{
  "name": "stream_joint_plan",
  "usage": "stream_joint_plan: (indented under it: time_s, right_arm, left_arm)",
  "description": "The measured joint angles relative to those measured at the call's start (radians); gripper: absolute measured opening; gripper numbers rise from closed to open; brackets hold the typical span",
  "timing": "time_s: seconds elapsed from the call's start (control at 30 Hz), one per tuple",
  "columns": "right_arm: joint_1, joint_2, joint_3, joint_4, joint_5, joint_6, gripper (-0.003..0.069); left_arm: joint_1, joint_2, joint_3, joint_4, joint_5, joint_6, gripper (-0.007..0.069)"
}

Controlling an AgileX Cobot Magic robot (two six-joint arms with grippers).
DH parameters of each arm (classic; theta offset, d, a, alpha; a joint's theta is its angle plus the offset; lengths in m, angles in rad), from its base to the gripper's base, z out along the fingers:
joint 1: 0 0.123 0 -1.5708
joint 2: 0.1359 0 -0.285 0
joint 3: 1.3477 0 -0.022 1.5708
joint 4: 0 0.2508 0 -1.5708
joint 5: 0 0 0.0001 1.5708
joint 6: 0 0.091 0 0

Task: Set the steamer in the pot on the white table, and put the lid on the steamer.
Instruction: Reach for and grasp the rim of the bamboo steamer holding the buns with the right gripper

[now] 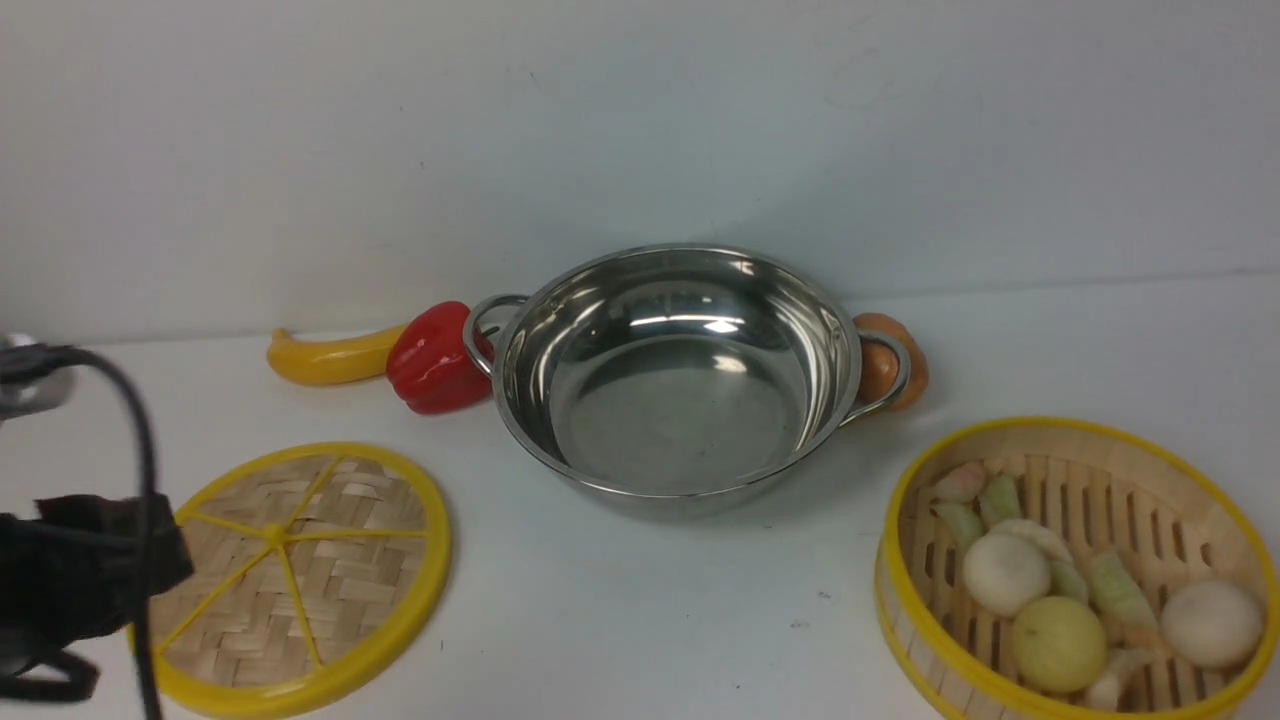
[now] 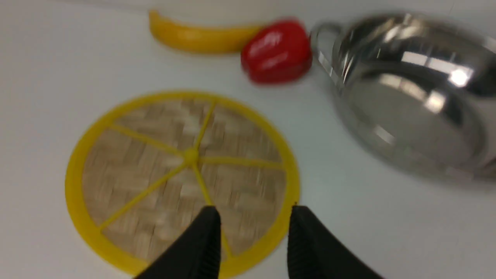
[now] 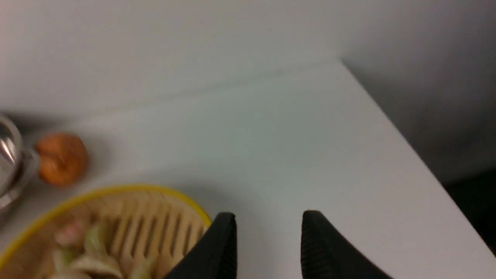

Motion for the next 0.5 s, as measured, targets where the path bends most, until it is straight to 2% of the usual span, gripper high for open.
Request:
stream_joint_plan:
  time_s: [0.17,0.27,0.5]
  right_arm:
    - [0.0,0.373,-0.081,0.117,0.067,-0.176,0.0248]
    - [0.0,0.588,-0.149,0.15,0.081,-0.248,0.0248]
    - [0.0,0.886,-0.287,0.168,0.089,-0.283,0.0248]
  left_arm:
    - [0.0,0.273,-0.115,0.105,0.178,0.023,0.0242]
    - [0.0,0.377,-0.137,0.14,0.2,0.034,0.0242]
    - [0.0,0.426,-0.142,0.167,0.201,0.075,0.0242]
